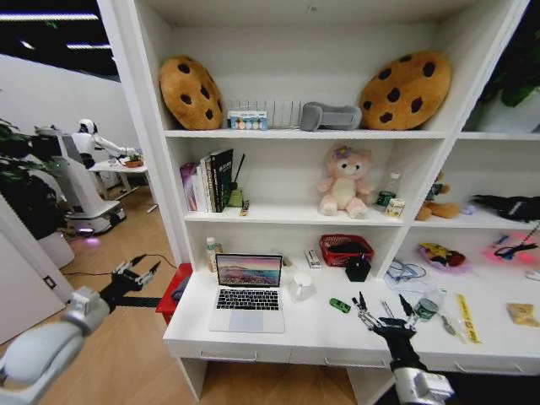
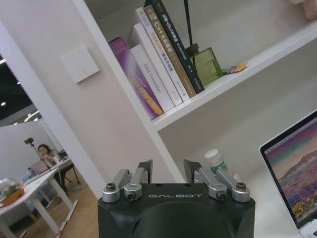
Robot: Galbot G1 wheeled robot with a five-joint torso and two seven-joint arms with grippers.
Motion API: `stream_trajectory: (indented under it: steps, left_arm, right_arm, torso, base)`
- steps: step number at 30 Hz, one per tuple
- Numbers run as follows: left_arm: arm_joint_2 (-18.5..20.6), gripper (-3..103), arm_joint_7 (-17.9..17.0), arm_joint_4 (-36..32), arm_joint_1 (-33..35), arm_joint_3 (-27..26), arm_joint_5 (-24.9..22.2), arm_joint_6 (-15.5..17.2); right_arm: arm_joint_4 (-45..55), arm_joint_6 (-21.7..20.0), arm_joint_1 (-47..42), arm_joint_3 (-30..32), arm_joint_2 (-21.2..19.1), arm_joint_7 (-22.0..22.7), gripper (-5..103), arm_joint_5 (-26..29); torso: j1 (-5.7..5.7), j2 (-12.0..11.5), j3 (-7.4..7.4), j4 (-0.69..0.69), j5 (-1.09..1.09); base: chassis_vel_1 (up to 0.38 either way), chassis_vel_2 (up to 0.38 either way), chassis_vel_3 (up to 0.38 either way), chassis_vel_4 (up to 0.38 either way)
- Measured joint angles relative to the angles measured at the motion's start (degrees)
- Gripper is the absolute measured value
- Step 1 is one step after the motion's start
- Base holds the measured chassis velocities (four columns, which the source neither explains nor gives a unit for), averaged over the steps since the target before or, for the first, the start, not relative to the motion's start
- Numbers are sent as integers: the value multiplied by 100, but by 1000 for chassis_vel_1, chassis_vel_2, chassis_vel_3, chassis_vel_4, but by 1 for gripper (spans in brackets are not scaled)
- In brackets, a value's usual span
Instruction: Organize the objects on the table.
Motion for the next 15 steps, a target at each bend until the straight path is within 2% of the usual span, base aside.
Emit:
stream_trajectory:
  steps: [2,3,5,6,8,9,11,14,15]
  left_arm:
    - [257,28,217,295,-614,531,12,-124]
    - [257,28,217,295,-614,531,12,-124]
    - [393,17,410,360,-953,984,13,-207]
    - [393,17,410,360,-953,984,13,-207]
    - [469,6,703,366,-1218,1399,30,-419]
    - [469,6,703,366,-1218,1399,30,-419]
    - [533,1,1043,392,-1541,1769,57,-574]
    - [573,1,1161,450,-1787,1993,86,-629]
    - [616,0,1304,593,-2201,2370,133,-705]
  right_arm:
    - [-23,34,-11,129,-18,0,100,25]
    - [-23,34,-11,129,-18,0,100,25]
    - [-42,43,-14,170,-49,-11,100,48]
    - [-42,43,-14,170,-49,-11,100,48]
    - [-77,87,5,175,-94,-29,100,61]
    - [-77,87,5,175,-94,-29,100,61]
    - [-154,125,38,155,-136,-96,100,58]
    - [-198,140,63,138,-150,-123,100,36]
    - [-233,146,83,106,-154,-144,100,14]
  torso:
    - [0,0,0,-1,0]
    - [0,0,0,-1,0]
    - [0,0,0,-1,-1]
    - [0,0,0,-1,-1]
    - [-1,0,0,1,0]
    - [-1,0,0,1,0]
    - [-2,1,-1,1,0]
    - [-2,1,-1,1,1]
    - [-2,1,-1,2,0]
  base:
    - [0,0,0,0]
    - [0,0,0,0]
    - [0,0,0,0]
    - [0,0,0,0]
    - [0,0,0,0]
    - [0,0,0,0]
    - [0,0,0,0]
    - [0,0,0,0]
    - [0,0,0,0]
